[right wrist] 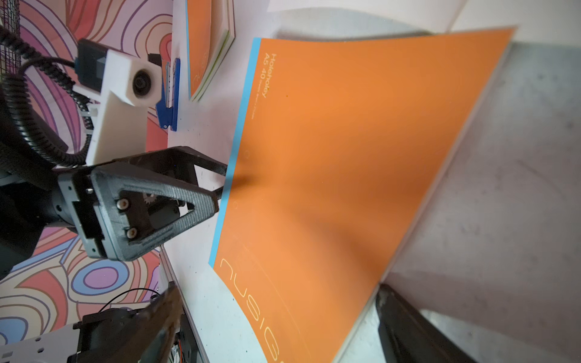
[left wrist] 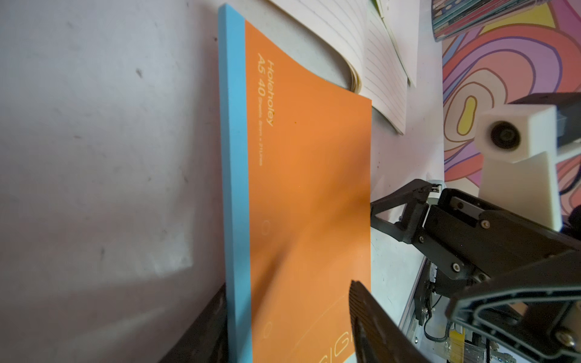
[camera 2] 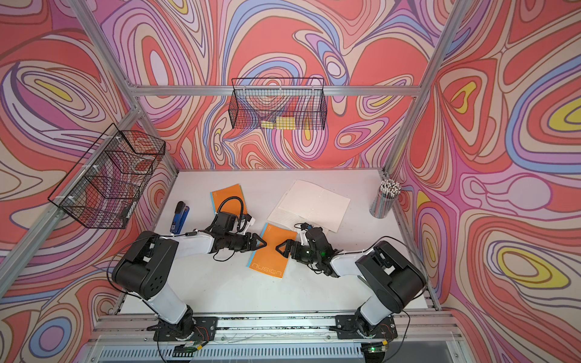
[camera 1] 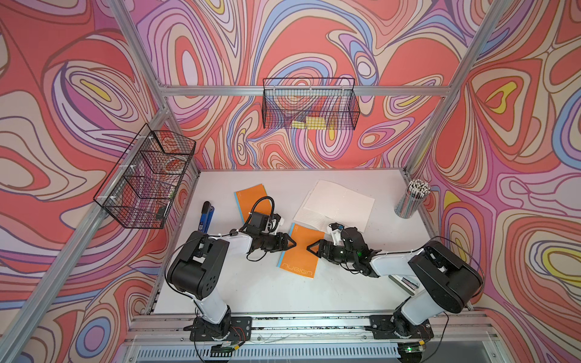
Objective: Close the notebook
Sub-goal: Pick up the notebook from the center of the board.
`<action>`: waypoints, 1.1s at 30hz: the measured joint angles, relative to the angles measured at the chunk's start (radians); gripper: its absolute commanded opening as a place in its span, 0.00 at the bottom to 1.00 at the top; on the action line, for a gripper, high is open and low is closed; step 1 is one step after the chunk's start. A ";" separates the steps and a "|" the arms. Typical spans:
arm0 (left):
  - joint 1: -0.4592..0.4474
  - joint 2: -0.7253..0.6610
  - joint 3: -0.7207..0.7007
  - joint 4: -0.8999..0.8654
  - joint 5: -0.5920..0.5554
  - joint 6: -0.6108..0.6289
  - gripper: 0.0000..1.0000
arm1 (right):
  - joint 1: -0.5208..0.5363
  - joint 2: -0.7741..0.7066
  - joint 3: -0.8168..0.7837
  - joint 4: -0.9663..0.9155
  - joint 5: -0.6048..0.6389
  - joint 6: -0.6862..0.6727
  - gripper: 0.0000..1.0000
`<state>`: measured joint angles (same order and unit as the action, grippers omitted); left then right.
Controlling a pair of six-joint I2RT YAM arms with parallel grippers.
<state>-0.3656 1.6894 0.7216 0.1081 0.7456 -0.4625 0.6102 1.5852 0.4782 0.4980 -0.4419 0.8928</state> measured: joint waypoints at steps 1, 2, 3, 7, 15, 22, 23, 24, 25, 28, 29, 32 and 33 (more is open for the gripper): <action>0.000 0.000 0.000 0.001 0.003 0.000 0.54 | 0.000 0.001 0.000 0.002 0.000 0.000 0.98; 0.000 0.000 0.000 0.001 0.010 0.001 0.52 | 0.000 0.002 0.000 0.004 0.000 0.000 0.98; -0.001 0.000 0.000 0.001 0.016 0.002 0.49 | 0.000 0.003 0.000 0.005 0.000 0.000 0.98; -0.001 0.000 0.000 0.002 0.026 0.003 0.41 | 0.000 0.006 0.000 0.010 0.000 0.000 0.98; -0.001 -0.021 0.000 -0.008 0.029 0.016 0.35 | 0.000 0.009 0.000 0.016 -0.002 0.000 0.98; -0.002 -0.045 0.000 -0.023 0.028 0.026 0.31 | 0.000 0.014 0.000 0.024 -0.007 0.000 0.98; -0.002 -0.049 0.000 -0.030 0.028 0.026 0.27 | 0.000 0.014 0.000 0.025 -0.007 0.000 0.98; -0.002 -0.052 0.000 -0.034 0.027 0.027 0.23 | 0.000 0.014 0.000 0.025 -0.007 0.000 0.98; -0.002 -0.054 0.001 -0.038 0.026 0.029 0.19 | 0.000 0.014 0.000 0.025 -0.008 0.000 0.98; -0.002 -0.062 0.001 -0.047 0.020 0.034 0.10 | 0.000 0.014 0.000 0.025 -0.008 0.000 0.98; -0.002 -0.064 0.001 -0.050 0.021 0.033 0.08 | 0.000 0.014 0.000 0.025 -0.008 0.000 0.98; -0.002 -0.066 0.003 -0.059 0.021 0.034 0.02 | 0.000 0.014 0.001 0.024 -0.009 0.000 0.98; -0.002 -0.066 0.003 -0.060 0.020 0.034 0.00 | 0.000 0.015 0.002 0.023 -0.009 0.000 0.98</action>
<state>-0.3672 1.6230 0.7250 0.0479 0.7658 -0.4286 0.6102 1.6001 0.4805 0.5205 -0.4511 0.8925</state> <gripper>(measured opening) 0.072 0.984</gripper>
